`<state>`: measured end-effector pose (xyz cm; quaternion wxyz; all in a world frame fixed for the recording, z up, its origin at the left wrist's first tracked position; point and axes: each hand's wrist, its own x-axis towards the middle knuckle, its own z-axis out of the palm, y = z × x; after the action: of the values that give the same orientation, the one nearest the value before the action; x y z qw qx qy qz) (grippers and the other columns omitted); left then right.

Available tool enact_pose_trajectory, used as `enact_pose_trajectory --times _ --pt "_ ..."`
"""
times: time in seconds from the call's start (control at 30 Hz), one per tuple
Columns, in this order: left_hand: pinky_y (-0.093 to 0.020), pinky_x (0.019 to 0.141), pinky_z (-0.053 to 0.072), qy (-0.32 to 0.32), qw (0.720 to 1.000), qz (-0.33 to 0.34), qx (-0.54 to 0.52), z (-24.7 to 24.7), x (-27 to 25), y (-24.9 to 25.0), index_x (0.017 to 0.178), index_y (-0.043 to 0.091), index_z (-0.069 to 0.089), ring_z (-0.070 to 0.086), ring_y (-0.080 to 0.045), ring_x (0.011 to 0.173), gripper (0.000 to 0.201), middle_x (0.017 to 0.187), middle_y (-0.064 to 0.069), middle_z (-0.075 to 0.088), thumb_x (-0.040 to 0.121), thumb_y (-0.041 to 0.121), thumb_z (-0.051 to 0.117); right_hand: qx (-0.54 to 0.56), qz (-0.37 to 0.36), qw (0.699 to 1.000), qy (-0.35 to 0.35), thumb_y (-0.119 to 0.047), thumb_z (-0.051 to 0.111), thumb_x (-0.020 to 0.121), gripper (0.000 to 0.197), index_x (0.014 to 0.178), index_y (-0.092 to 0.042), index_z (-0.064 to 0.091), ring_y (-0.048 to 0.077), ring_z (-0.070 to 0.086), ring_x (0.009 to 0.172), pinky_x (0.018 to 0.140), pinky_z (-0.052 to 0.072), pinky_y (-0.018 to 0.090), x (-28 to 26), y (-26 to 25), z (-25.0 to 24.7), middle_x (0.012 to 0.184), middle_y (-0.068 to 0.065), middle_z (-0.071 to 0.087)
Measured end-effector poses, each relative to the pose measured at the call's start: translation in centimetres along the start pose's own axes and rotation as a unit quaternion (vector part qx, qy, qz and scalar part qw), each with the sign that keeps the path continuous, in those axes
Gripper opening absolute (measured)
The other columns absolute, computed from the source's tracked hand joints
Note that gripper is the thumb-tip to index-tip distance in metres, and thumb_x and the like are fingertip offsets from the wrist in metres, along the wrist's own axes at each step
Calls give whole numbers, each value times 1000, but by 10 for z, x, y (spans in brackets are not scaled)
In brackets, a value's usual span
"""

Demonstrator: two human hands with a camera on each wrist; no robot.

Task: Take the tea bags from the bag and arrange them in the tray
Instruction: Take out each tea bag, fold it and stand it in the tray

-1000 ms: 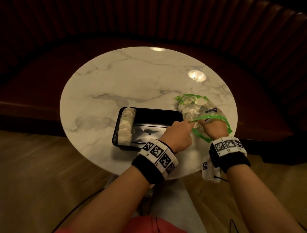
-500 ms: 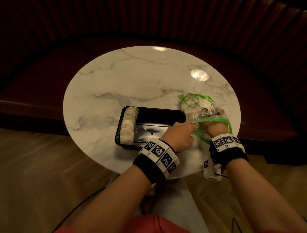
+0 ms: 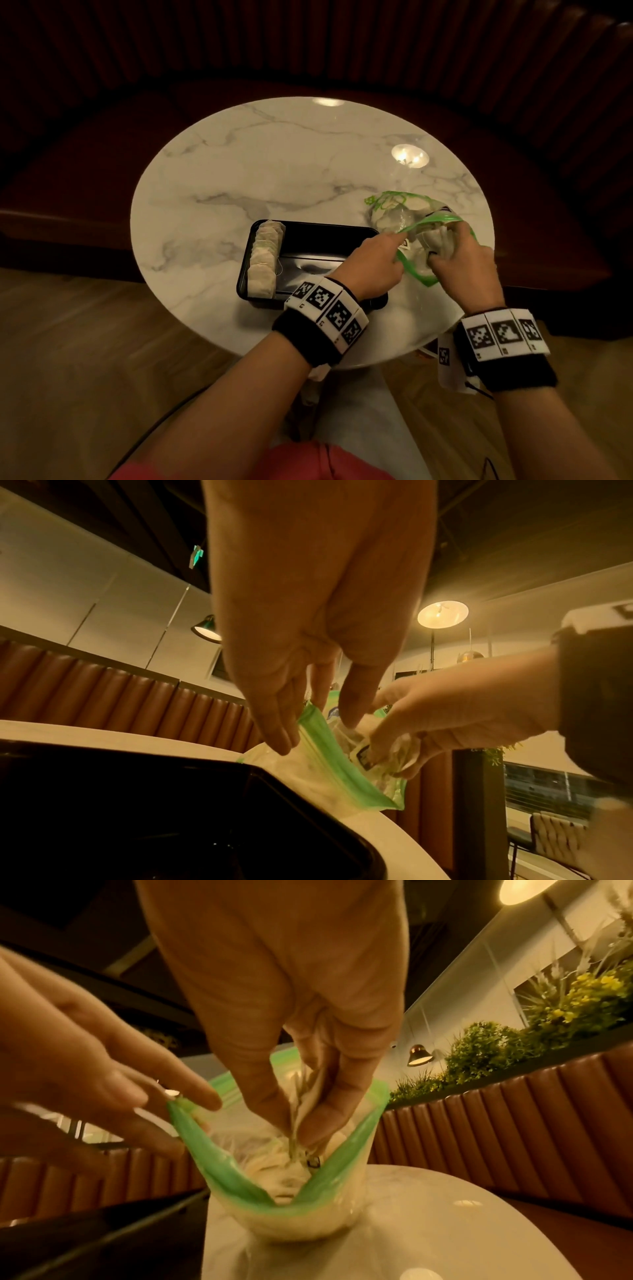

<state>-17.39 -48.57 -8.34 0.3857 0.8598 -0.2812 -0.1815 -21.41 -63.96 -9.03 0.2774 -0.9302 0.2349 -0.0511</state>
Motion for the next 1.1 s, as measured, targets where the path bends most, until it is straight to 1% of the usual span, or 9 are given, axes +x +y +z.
enact_pose_trajectory --times 0.17,0.27,0.43,0.5,0.57,0.63,0.73,0.97,1.1 --pt "-22 79 39 2 998 -29 -58 -5 1 1 143 15 46 57 -28 110 52 132 -13 56 94 0 43 71 -31 997 -20 -14 69 83 49 127 -21 49 28 57 95 83 54 44 -9 -3 -22 95 5 55" --pt "-22 71 39 -11 997 -51 -59 -8 3 -1 137 16 52 58 -26 96 49 129 -14 56 92 0 41 144 -45 987 -61 -15 74 81 47 122 -27 55 17 67 81 73 57 35 -11 0 -32 91 0 66" --pt "-34 104 44 -42 992 -70 -98 -17 6 -18 119 14 64 55 -22 120 40 128 -8 61 90 -2 42 255 -77 951 -159 -6 74 81 50 125 -22 55 19 72 86 75 60 33 -17 -5 -35 99 7 73" --pt "-35 102 46 -28 987 -84 -137 -23 3 -27 110 15 63 59 -20 112 31 118 -6 63 95 1 40 274 -89 935 -205 -2 73 81 53 128 -17 53 20 72 86 68 59 29 -22 -13 -32 102 10 72" --pt "-34 89 50 -8 972 -113 -208 -30 -7 -30 116 12 58 62 -20 97 25 114 -8 62 104 20 38 268 -113 925 -245 0 72 82 52 128 -19 53 22 71 85 66 60 31 -26 -21 -28 102 13 71" --pt "-41 85 54 -21 944 -145 -295 -40 -20 -31 124 17 55 66 -24 88 45 111 -11 64 102 50 33 249 -141 917 -279 -2 71 83 51 126 -25 55 27 71 86 72 61 39 -29 -31 -22 101 12 72" --pt "-48 84 58 -103 920 -125 -357 -54 -43 -35 122 27 59 69 -33 99 62 113 -14 69 84 73 40 224 -182 898 -331 -6 71 84 54 125 -37 56 23 69 96 85 57 45 -33 -48 -15 110 4 70" --pt "-30 66 59 -61 949 -89 -295 -76 -77 -50 126 12 60 70 -22 93 42 109 -10 71 92 37 57 198 -189 878 -392 -13 74 83 58 130 -34 48 25 70 93 87 56 49 -32 -76 2 106 9 70" --pt "-24 58 54 -1 941 -104 -321 -76 -80 -59 120 6 61 66 -36 95 34 110 -20 68 97 30 55 228 -156 885 -374 -12 74 82 57 129 -30 46 32 70 87 81 59 41 -31 -83 11 101 15 69"
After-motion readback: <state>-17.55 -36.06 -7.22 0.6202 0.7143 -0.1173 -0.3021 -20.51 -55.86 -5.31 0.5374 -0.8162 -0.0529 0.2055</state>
